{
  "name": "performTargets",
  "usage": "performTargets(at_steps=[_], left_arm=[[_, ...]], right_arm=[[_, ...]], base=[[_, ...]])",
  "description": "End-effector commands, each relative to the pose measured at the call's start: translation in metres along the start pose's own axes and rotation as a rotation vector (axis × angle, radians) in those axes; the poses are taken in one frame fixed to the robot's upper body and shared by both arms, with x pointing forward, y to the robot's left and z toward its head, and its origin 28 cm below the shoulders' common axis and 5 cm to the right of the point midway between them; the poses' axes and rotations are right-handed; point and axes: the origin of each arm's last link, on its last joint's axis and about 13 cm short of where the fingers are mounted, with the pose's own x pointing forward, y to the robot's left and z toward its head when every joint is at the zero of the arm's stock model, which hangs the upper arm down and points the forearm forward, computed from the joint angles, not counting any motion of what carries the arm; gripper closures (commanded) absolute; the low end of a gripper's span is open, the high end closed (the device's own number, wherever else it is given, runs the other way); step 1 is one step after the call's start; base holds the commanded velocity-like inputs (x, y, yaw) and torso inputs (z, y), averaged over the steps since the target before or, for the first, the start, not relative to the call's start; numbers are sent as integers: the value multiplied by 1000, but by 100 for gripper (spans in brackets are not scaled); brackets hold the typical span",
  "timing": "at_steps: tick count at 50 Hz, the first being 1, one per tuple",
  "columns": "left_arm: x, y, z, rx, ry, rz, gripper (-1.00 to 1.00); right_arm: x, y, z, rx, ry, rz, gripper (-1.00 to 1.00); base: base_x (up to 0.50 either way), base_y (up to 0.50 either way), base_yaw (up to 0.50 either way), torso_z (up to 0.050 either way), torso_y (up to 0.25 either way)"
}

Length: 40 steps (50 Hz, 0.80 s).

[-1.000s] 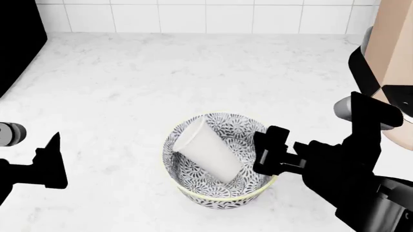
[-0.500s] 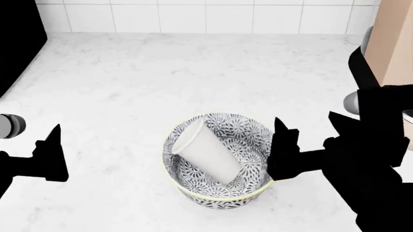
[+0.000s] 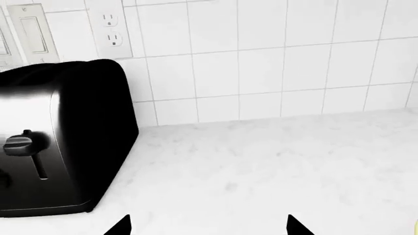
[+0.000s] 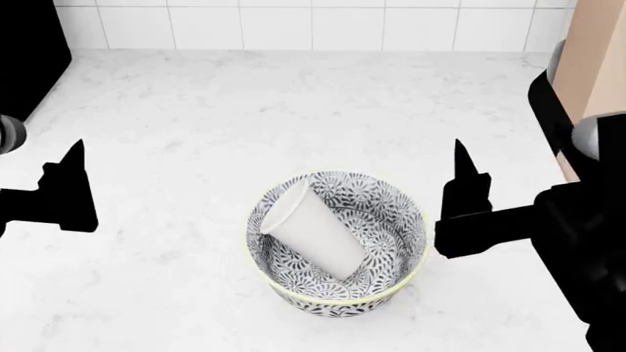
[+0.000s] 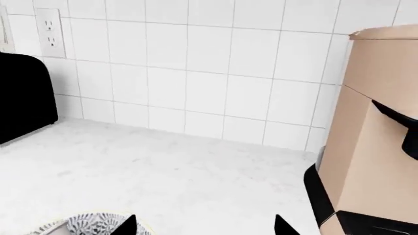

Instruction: Place the cup inside the bowl on the dining table and move the bowl to any counter.

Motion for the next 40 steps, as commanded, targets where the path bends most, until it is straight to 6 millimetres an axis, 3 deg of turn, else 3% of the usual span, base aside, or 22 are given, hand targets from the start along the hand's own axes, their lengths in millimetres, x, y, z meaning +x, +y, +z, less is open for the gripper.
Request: performTargets(at_steps=[1, 15, 26, 40], left_arm=[[2, -4, 28, 32, -17, -12, -100], [24, -6, 73, 40, -60, -16, -100], [53, -6, 112, 64, -106, -30, -100], [63, -3, 151, 64, -163, -12, -100]], right_arm=[[2, -4, 24, -33, -42, -9, -100], [32, -11, 72, -82, -84, 14, -100], [27, -12, 71, -104, -125, 16, -100], [24, -10, 71, -156, -204, 13, -100]], base=[[0, 0, 0, 0, 0], [0, 0, 0, 0, 0], [0, 0, 0, 0, 0], [0, 0, 0, 0, 0]])
